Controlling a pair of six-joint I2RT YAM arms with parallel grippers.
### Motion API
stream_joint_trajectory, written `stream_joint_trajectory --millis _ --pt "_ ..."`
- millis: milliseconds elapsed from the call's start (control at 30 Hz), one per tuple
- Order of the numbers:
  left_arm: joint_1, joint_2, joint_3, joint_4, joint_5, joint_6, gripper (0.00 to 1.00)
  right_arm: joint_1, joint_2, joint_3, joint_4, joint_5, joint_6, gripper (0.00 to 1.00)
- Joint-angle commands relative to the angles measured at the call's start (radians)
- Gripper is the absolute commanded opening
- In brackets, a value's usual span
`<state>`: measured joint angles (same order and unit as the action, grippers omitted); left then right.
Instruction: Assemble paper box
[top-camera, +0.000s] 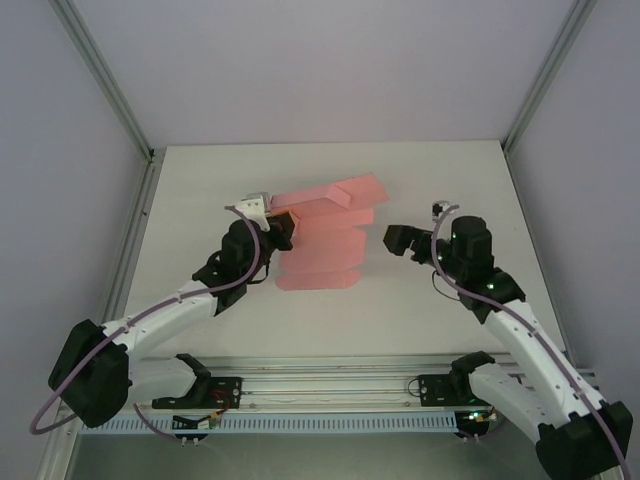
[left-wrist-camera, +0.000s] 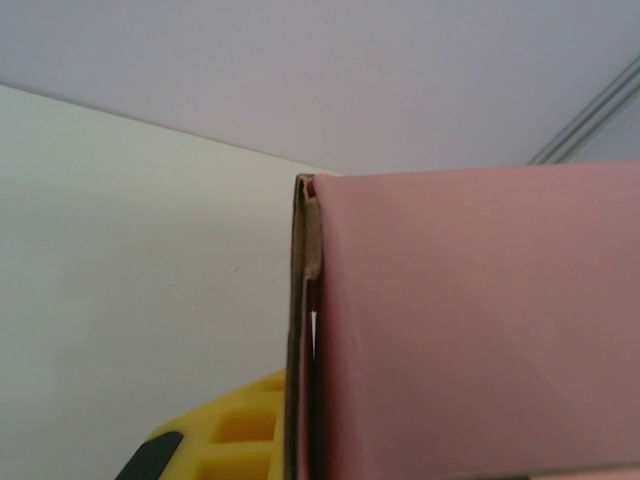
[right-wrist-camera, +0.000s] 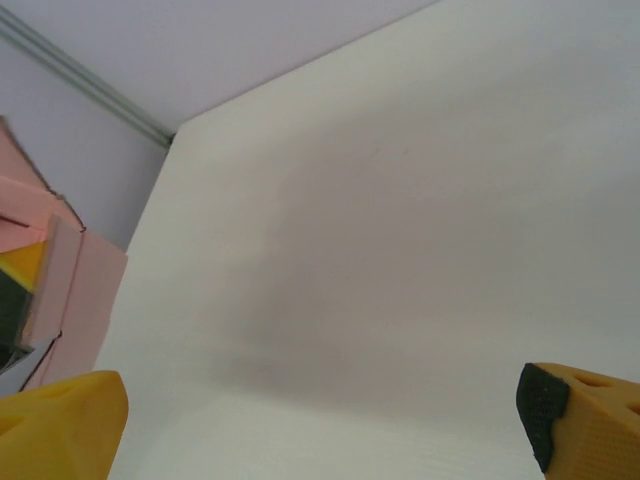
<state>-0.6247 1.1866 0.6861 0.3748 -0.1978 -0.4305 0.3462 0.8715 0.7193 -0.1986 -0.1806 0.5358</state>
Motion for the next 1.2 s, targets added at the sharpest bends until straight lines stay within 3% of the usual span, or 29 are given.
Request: stream_joint_trajectory --millis 0,233,600,1167 --pt "0.008 -0.036 -0.019 0.066 0.046 -0.019 0.0 -0.015 0.055 0.01 0.124 -0.151 0.028 0.99" --pt "0.008 -0.037 -0.019 0.065 0.059 -0.019 0.0 -0.026 0.134 0.017 0.278 -0.275 0.043 0.96" --pt "0.009 -0.012 -0.015 0.072 0.072 -0.008 0.0 -0.027 0.208 0.042 0.358 -0.433 0.021 0.86" --pt "0.01 0.045 -0.001 0.094 0.099 0.007 0.0 -0.026 0.235 0.057 0.333 -0.459 0.003 0.81"
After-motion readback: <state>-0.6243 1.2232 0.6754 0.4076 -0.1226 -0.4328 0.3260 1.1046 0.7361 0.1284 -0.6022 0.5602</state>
